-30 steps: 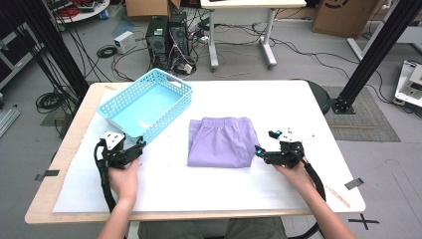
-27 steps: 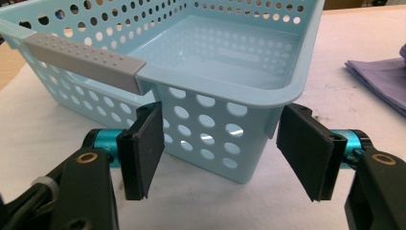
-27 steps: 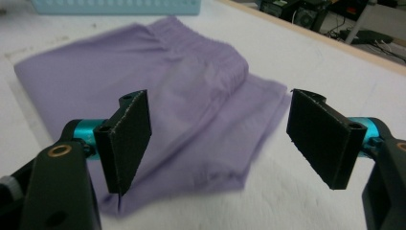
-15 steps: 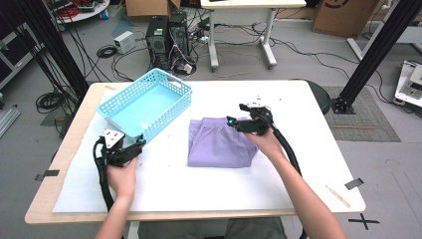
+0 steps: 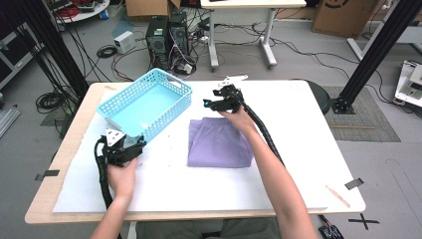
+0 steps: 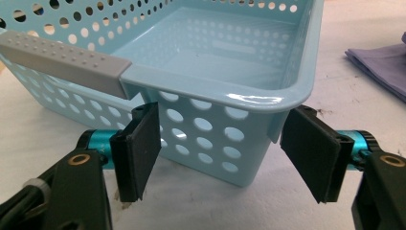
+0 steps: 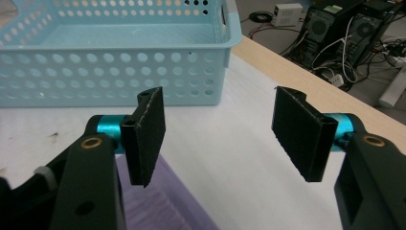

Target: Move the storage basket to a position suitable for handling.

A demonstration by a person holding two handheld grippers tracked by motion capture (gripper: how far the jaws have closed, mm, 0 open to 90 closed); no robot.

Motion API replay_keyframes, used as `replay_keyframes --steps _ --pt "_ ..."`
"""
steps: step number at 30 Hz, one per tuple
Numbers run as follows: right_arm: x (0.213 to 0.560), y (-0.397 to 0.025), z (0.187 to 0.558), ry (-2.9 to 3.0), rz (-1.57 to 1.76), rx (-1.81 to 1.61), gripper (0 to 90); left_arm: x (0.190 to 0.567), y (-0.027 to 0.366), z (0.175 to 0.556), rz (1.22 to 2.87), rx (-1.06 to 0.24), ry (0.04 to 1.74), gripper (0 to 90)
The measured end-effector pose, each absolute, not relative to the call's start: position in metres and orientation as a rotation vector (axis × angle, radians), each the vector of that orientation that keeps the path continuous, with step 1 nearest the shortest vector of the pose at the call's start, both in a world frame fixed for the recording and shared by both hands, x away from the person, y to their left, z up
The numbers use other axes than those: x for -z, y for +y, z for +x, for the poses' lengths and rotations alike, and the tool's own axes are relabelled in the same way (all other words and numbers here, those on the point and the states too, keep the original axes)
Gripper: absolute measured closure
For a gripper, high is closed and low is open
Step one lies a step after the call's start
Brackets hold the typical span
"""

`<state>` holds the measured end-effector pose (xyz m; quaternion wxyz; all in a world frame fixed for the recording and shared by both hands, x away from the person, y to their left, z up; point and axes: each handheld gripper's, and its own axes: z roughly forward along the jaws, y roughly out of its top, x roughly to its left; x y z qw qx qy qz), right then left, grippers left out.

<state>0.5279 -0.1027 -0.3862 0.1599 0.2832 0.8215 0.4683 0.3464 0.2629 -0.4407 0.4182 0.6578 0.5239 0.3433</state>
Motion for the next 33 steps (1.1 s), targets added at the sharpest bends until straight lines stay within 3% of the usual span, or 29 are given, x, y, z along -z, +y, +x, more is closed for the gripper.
replay_keyframes --steps 7,20,21,22,33 --pt "0.389 -0.078 0.550 2.370 0.806 -1.340 38.8 0.442 0.264 0.347 1.681 -0.855 1.302 29.1" --pt "0.392 -0.031 0.604 2.361 0.912 -1.287 51.5 0.446 0.272 0.353 1.690 -0.813 1.304 28.9" --pt "0.394 -0.030 0.608 2.375 0.929 -1.304 57.9 0.446 0.272 0.354 1.687 -0.811 1.301 28.9" --pt "0.395 -0.029 0.612 2.414 0.939 -1.337 71.1 0.446 0.273 0.354 1.685 -0.810 1.300 28.9" --pt "0.381 -0.037 0.588 2.466 0.883 -1.199 79.0 0.441 0.284 0.358 1.683 -0.797 1.325 27.8"
